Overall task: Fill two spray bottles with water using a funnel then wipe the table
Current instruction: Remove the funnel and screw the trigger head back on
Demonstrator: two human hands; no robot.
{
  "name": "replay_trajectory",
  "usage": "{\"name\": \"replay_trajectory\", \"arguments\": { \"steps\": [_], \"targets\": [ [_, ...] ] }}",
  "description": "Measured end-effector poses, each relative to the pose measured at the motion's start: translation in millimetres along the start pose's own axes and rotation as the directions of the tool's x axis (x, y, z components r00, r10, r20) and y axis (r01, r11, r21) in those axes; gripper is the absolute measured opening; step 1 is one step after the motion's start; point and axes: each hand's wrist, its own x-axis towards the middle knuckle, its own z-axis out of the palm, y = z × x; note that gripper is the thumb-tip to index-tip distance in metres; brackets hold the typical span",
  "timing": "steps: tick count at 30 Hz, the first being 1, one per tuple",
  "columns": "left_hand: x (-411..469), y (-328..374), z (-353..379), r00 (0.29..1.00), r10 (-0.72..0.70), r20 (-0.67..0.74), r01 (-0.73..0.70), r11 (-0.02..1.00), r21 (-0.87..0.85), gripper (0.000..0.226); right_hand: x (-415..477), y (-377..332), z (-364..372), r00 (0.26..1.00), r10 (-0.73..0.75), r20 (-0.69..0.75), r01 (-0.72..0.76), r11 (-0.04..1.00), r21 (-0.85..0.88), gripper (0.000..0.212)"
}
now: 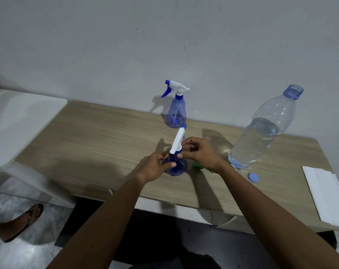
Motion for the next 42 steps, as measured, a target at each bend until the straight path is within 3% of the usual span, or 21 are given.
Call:
{"name": "replay_trajectory", "arguments": {
  "steps": [11,20,24,30,34,42],
  "targets": [
    [1.0,-1.2,-1.9,0.999,-0.034,0.005,0.034,0.998,0.057,0.03,2.2,-15.1,-1.7,0.988,0.008,0.155,0.002,0.998,-0.068,0.028],
    [3.6,-9.5,-10.5,0.996,-0.057,0.074,0.045,0.987,0.153,0.048,9.3,-13.6,2.4,0.994,-0.042,0.098,0.057,0.986,-0.157,0.023],
    [9.1,-13.4,-16.0,0.993,-0.053,0.109,0.032,0.982,0.188,0.045,10.1,-9.9,3.1,0.995,-0.066,0.076,0.078,0.981,-0.176,0.027],
    [8.5,-12.6,-11.1,0.997,-0.027,0.074,0.018,0.992,0.124,0.055,6.9,4.3,14.2,0.987,-0.157,-0.042,0.144,0.964,-0.223,0.036],
    [7.1,-8.9,-9.3,0.999,-0.011,0.049,0.005,0.994,0.109,0.034,3.3,4.5,13.3,0.991,-0.121,-0.065,0.104,0.971,-0.214,0.037],
    [8.4,-7.2,-8.9,0.999,-0.001,0.032,-0.002,0.997,0.072,0.021,3.3,-7.6,-5.2,0.997,-0.052,0.061,0.06,0.988,-0.145,0.037]
  ]
}}
